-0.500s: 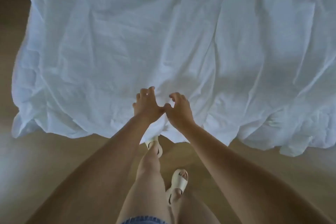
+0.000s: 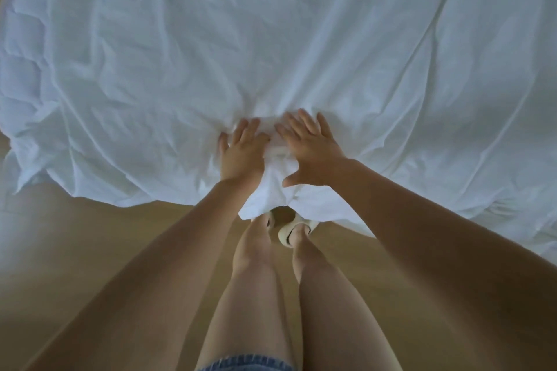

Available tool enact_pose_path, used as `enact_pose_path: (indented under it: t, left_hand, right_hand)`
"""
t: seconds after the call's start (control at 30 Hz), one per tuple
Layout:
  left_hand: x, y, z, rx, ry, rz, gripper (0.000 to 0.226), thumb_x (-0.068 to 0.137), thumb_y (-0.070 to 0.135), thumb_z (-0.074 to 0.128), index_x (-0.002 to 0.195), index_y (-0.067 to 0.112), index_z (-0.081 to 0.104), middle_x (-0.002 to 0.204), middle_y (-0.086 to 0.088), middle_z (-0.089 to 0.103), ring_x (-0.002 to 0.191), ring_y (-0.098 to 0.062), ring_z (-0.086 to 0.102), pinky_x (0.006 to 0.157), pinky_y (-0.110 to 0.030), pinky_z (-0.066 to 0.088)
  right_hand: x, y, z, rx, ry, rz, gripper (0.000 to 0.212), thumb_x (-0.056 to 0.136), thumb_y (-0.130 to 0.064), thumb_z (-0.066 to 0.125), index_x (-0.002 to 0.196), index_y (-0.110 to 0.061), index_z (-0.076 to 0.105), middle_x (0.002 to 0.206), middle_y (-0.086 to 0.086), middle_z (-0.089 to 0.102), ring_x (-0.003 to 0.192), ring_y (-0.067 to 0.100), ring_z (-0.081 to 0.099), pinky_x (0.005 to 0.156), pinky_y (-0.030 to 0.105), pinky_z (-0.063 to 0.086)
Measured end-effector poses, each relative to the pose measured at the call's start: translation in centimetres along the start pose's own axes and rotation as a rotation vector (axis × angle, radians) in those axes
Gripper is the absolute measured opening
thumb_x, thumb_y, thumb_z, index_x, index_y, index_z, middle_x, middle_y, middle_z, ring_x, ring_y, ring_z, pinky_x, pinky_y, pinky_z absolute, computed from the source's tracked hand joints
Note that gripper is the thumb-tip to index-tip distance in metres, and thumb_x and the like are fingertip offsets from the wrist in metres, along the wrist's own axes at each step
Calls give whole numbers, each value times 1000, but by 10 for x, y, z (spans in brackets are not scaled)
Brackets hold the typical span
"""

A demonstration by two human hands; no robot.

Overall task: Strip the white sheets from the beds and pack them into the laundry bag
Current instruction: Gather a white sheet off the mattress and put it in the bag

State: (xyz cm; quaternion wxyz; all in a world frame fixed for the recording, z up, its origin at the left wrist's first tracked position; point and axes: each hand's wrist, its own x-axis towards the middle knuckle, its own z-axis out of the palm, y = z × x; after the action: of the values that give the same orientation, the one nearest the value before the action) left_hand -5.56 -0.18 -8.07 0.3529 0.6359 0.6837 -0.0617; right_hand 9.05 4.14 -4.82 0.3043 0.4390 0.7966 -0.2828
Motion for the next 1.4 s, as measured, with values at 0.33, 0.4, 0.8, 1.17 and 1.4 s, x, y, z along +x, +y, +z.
enact_pose_path:
  t: [0.33, 0.4, 0.8, 1.17, 1.4]
  left_hand:
    - [4, 25, -58, -894, 287, -266, 26, 85, -5, 40, 100, 9, 56, 84, 10, 54, 80, -11, 50, 60, -3, 38]
    - [3, 25, -67, -919, 291, -213, 25, 84, 0, 48, 105, 12, 57, 94, 9, 56, 91, -12, 52, 68, -1, 38]
    - [7, 34, -65, -965, 172, -494, 26, 97, 24, 42, 100, 11, 64, 87, -3, 66, 88, -23, 64, 76, -34, 50]
    - [-3, 84, -117, -1565, 17, -301, 25, 83, 24, 45, 87, 7, 64, 78, -7, 64, 75, -20, 62, 72, -31, 47]
    - [-20, 54, -90, -323, 193, -115, 110, 66, 45, 80, 151, 27, 12, 153, -3, 19, 142, -21, 15, 116, -46, 18]
  right_hand:
    - [24, -23, -23, 161, 382, -21, 34, 92, -19, 51, 126, -11, 50, 119, 10, 55, 112, 29, 52, 87, 33, 35]
    - [22, -17, -36, 238, 363, -19, 11, 93, -15, 45, 102, -15, 52, 107, 7, 59, 98, 28, 54, 71, 31, 32]
    - [-4, -29, -85, 998, 397, 25, 70, 86, -7, 51, 147, -27, 23, 128, 4, 47, 108, 16, 47, 87, 22, 37]
    - [-24, 18, -97, 346, 295, -86, 80, 75, -46, 74, 139, -21, 32, 131, -1, 55, 129, 22, 44, 117, 44, 11]
    - [-15, 27, -102, 821, 301, 250, 9, 79, -17, 61, 84, -10, 63, 82, 5, 65, 84, 30, 60, 71, 34, 45]
